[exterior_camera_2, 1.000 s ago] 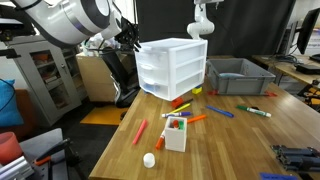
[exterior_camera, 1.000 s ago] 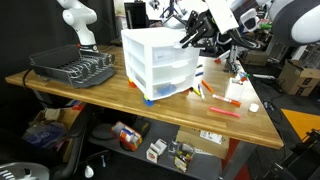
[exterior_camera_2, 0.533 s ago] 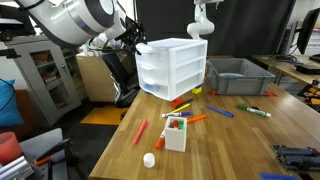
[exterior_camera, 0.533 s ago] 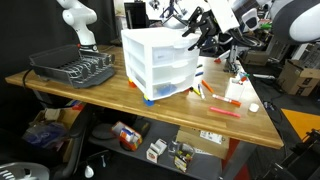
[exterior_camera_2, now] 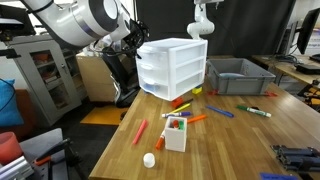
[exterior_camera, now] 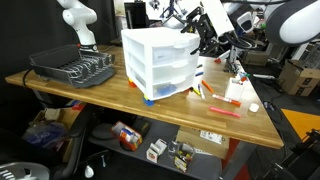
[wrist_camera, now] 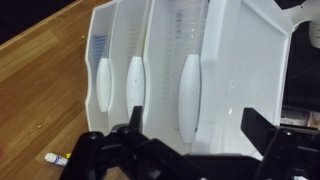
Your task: Open the top drawer of the plastic cabinet
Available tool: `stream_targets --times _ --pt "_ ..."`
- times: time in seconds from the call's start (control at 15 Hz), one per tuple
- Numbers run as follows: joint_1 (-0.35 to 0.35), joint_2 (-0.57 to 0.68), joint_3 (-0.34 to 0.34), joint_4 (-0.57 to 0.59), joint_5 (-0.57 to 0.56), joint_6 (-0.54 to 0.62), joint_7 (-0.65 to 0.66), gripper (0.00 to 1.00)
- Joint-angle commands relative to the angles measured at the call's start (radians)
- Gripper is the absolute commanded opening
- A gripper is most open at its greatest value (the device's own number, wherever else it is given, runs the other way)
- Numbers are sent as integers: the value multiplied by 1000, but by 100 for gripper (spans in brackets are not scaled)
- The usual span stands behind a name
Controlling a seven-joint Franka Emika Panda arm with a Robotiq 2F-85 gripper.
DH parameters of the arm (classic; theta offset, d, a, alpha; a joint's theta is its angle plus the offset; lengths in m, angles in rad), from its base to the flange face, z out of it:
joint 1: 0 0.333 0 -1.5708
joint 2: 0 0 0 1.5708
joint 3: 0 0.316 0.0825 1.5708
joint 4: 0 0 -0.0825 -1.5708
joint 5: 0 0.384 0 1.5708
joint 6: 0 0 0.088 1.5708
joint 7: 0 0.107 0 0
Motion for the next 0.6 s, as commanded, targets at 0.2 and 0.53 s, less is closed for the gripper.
stream_targets --times 0.2,0.53 --pt "3 -36 5 -14 106 1 -111 100" --pt "24 -33 42 -24 121 0 -131 100"
